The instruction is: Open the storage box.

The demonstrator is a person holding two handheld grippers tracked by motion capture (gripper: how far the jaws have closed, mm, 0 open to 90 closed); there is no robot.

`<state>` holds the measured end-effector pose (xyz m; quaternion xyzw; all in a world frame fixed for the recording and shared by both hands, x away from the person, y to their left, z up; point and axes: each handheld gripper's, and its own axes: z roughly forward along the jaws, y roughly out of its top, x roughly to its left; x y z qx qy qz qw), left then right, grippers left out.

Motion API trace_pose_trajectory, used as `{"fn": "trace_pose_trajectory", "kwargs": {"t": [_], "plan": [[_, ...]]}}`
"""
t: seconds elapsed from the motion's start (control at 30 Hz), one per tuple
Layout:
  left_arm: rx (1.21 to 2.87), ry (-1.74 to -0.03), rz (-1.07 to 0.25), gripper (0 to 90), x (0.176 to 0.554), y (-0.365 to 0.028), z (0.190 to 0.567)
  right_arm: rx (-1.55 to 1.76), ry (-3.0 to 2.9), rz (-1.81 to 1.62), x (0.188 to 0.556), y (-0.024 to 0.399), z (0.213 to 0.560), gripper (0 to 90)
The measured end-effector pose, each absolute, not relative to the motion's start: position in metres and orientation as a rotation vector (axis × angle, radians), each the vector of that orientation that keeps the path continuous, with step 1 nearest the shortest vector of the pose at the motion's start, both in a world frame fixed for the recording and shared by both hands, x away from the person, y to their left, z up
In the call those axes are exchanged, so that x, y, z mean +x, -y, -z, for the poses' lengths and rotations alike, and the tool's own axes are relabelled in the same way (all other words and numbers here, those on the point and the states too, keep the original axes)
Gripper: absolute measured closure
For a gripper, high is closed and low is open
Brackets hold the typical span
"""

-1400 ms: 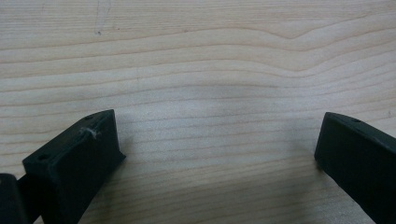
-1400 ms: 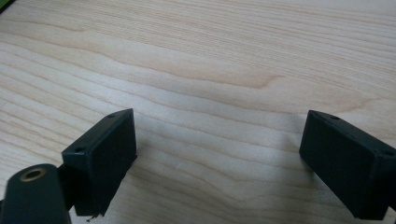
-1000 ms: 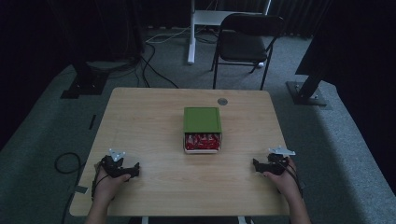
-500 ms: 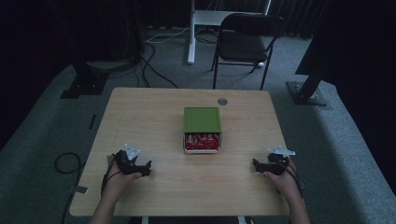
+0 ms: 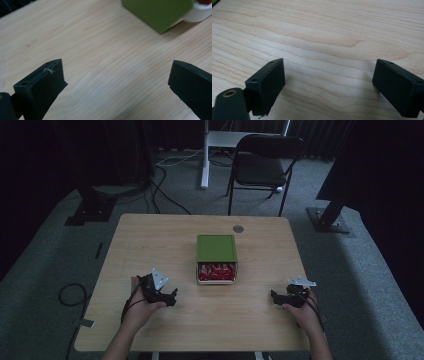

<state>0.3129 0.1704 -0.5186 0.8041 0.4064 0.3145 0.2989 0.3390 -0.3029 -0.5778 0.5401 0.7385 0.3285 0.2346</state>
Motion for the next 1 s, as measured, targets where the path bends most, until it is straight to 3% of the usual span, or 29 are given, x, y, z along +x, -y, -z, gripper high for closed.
{"fn": "trace_pose_trajectory", "kwargs": {"t": [0.47,1.0], "plan": [[2.201,-0.826,-0.906,1.3,0.301,-0.122,0.493,1.483,-2.027,-0.901,0.339,0.303,0.578,10.3],[2.275,-0.634,-0.915,1.3,0.295,-0.076,0.491,1.483,-2.027,-0.901,0.339,0.303,0.578,10.4]]}}
